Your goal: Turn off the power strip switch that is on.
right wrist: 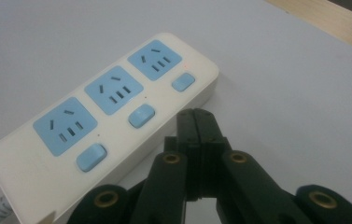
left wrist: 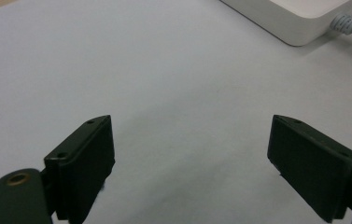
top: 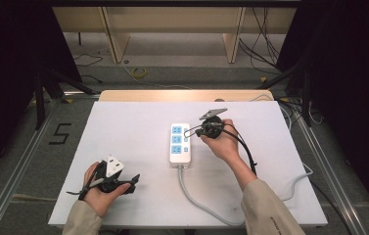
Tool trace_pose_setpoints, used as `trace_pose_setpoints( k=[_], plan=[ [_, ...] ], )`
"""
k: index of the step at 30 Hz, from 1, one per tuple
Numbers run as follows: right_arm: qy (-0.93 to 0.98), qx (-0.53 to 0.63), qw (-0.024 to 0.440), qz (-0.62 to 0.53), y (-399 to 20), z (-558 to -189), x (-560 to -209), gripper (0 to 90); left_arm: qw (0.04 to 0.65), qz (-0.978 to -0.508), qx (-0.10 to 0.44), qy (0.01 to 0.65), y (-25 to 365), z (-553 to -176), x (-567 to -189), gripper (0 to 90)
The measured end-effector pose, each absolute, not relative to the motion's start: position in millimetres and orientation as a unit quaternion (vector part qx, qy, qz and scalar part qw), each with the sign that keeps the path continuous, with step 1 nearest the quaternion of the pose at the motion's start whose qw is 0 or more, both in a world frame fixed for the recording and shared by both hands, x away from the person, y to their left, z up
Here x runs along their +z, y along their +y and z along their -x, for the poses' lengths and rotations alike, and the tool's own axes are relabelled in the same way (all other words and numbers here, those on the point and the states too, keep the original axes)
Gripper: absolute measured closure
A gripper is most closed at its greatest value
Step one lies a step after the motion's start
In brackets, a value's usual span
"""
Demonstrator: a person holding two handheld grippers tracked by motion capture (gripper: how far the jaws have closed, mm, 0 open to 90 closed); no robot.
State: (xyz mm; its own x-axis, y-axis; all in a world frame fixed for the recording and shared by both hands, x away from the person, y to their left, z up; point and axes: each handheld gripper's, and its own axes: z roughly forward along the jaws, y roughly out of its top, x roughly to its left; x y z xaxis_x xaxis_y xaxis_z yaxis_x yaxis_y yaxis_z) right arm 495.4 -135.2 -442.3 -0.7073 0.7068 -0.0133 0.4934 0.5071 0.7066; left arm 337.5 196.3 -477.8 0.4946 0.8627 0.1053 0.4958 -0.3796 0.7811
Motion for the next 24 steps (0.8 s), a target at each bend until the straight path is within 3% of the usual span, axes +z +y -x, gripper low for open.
trace_pose_setpoints(
  k=[24],
  plan=[
    [0.859,0.341,0.154,-0.349,-124.8,-505.0,-442.0,90.0,0.352,-0.79,0.26,0.43,196.5,-337.3,-477.9,14.5]
  ],
)
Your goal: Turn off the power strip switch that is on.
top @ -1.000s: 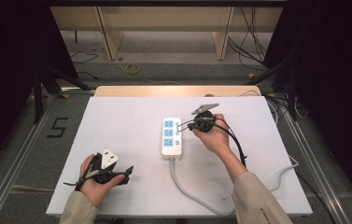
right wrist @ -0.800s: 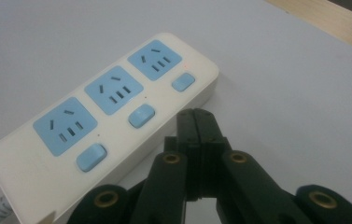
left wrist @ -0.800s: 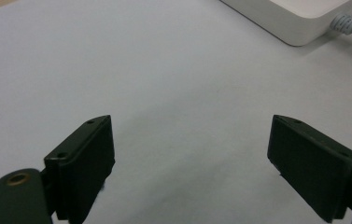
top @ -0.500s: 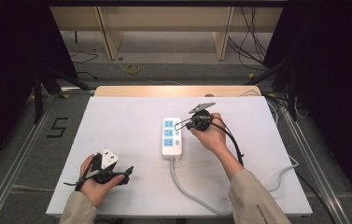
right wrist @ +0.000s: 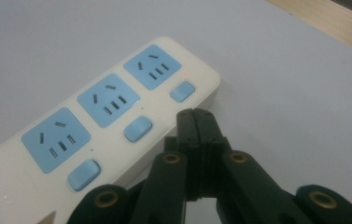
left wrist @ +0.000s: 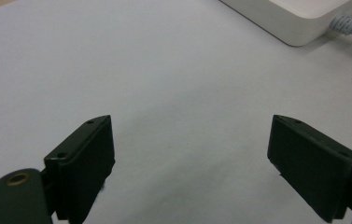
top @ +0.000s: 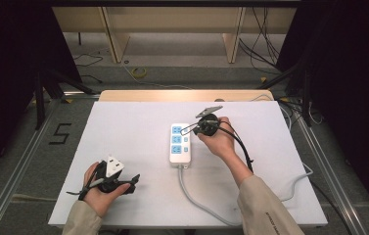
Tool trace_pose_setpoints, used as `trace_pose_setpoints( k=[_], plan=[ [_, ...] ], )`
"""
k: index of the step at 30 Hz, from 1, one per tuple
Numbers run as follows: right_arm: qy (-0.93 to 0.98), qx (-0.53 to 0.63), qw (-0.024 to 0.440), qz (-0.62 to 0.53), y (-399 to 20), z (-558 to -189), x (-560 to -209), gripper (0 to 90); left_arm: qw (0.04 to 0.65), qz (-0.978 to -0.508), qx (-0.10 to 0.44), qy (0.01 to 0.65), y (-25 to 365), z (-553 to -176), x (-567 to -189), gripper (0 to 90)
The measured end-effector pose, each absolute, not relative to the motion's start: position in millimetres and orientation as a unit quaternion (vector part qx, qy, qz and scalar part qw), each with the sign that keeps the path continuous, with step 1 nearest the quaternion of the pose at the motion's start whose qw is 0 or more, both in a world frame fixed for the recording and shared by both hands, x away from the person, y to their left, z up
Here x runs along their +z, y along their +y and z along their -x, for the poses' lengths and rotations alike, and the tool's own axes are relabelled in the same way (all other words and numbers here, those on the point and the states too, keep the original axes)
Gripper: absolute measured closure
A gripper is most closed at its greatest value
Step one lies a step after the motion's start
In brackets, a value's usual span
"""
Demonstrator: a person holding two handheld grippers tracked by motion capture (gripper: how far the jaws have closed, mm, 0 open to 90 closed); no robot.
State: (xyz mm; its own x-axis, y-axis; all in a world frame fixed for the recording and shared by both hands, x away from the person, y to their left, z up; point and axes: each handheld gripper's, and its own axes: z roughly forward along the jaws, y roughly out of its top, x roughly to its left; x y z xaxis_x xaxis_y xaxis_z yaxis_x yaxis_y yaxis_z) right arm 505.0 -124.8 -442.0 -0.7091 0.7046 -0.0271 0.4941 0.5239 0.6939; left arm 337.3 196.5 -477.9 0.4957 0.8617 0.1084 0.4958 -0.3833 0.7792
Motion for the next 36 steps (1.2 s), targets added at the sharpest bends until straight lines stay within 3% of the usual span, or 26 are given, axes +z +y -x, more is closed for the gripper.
trace_pose_setpoints(
  k=[36],
  plan=[
    [0.863,0.333,0.155,-0.348,-109.3,-516.3,-443.1,90.0,0.354,-0.788,0.26,0.432,197.5,-337.0,-477.8,14.5]
  ],
)
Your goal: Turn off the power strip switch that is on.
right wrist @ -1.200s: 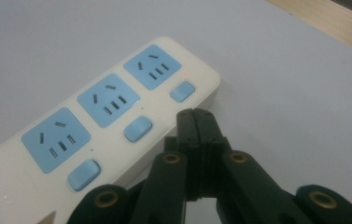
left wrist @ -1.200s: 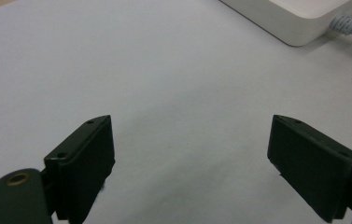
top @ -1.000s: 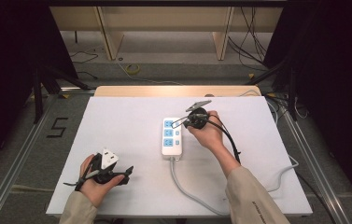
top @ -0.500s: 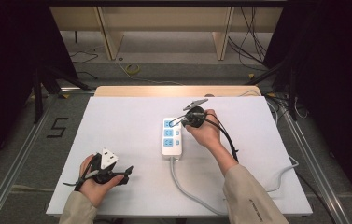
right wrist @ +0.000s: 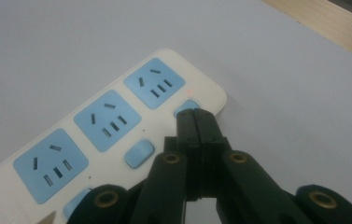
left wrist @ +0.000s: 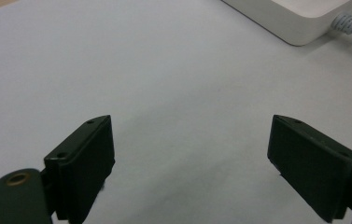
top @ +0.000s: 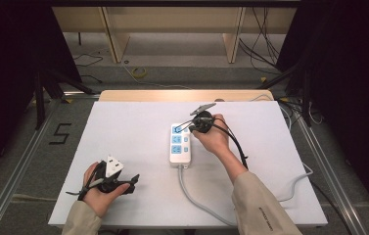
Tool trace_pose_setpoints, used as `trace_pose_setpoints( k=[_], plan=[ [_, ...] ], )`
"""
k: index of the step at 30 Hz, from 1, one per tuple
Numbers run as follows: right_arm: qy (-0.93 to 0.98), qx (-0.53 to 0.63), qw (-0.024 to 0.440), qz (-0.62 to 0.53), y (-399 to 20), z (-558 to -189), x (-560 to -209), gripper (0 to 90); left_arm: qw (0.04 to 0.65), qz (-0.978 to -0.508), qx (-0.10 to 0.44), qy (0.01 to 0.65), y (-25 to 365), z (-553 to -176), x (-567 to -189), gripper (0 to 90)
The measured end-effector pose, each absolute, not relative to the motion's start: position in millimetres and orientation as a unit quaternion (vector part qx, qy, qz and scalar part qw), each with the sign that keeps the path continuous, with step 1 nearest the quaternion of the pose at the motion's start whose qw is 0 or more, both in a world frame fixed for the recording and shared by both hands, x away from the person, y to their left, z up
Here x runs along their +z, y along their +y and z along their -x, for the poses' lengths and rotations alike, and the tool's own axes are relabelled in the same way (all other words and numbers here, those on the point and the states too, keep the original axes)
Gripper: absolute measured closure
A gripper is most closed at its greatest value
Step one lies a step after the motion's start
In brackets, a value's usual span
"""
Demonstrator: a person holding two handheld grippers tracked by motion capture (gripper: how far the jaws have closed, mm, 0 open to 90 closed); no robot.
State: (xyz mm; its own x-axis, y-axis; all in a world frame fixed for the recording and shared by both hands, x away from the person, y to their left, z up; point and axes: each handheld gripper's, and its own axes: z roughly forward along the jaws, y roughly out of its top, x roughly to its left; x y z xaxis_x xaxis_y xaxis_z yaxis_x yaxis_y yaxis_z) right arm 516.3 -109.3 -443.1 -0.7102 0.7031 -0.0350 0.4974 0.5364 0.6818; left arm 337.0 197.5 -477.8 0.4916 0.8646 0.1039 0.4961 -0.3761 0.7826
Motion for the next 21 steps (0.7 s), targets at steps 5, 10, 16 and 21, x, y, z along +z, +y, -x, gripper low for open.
trace_pose_setpoints(
  k=[5,10,16,21],
  plan=[
    [0.863,0.333,0.154,-0.347,-107.2,-517.3,-442.9,90.0,0.354,-0.788,0.26,0.432,197.8,-337.0,-477.8,14.5],
    [0.864,0.331,0.153,-0.347,-104.5,-518.3,-441.1,90.0,0.354,-0.788,0.26,0.432,198.0,-337.0,-477.9,14.5],
    [0.865,0.333,0.156,-0.342,-101.3,-519.9,-438.6,90.0,0.352,-0.789,0.26,0.431,198.3,-336.9,-477.7,14.5],
    [0.865,0.332,0.156,-0.342,-99.1,-521.0,-437.6,90.0,0.352,-0.789,0.259,0.432,198.6,-336.9,-477.6,14.5]
  ],
)
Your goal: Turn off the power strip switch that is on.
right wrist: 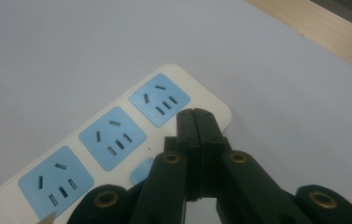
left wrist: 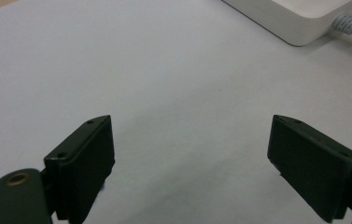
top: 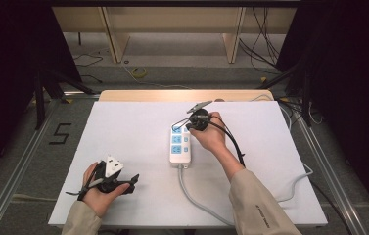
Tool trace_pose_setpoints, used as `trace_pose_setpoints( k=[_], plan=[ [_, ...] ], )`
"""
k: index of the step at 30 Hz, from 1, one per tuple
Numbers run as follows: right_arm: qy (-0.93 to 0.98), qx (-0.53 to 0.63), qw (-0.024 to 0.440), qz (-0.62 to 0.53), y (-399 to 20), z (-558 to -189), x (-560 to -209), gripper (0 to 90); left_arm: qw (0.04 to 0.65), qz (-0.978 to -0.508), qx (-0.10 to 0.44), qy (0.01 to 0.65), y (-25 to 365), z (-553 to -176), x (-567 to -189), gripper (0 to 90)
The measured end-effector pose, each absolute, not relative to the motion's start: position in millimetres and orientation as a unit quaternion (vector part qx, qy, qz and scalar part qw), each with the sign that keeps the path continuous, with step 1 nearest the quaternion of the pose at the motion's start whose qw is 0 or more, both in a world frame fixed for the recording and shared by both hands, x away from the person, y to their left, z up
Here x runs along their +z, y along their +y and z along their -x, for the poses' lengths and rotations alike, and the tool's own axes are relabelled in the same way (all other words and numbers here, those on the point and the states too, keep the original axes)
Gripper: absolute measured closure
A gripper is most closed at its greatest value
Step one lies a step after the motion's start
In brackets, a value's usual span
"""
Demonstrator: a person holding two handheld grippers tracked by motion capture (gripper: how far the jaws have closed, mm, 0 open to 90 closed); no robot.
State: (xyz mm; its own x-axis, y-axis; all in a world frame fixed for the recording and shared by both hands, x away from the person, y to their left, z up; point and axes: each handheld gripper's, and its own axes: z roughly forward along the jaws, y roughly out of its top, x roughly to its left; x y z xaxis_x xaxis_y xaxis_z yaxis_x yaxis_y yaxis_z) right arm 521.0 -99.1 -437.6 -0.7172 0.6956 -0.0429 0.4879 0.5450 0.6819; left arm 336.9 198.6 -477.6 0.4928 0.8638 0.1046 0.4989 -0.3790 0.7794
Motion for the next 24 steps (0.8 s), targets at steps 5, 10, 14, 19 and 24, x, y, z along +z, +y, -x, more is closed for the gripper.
trace_pose_setpoints(
  k=[5,10,14,19,24],
  plan=[
    [0.865,0.331,0.156,-0.343,-97.6,-521.8,-437.1,90.0,0.353,-0.789,0.26,0.432,198.6,-336.9,-477.6,14.5],
    [0.866,0.329,0.157,-0.342,-96.1,-522.8,-436.5,90.0,0.352,-0.789,0.259,0.432,198.6,-336.8,-477.7,14.5],
    [0.867,0.329,0.158,-0.341,-95.1,-524.2,-435.3,90.0,0.353,-0.788,0.26,0.432,198.7,-336.8,-477.7,14.5],
    [0.867,0.326,0.155,-0.343,-93.2,-524.9,-434.5,90.0,0.352,-0.789,0.26,0.431,198.8,-336.7,-477.6,14.5],
    [0.868,0.324,0.155,-0.342,-91.5,-526.6,-434.7,90.0,0.353,-0.788,0.259,0.432,198.8,-336.7,-477.8,14.5]
  ],
)
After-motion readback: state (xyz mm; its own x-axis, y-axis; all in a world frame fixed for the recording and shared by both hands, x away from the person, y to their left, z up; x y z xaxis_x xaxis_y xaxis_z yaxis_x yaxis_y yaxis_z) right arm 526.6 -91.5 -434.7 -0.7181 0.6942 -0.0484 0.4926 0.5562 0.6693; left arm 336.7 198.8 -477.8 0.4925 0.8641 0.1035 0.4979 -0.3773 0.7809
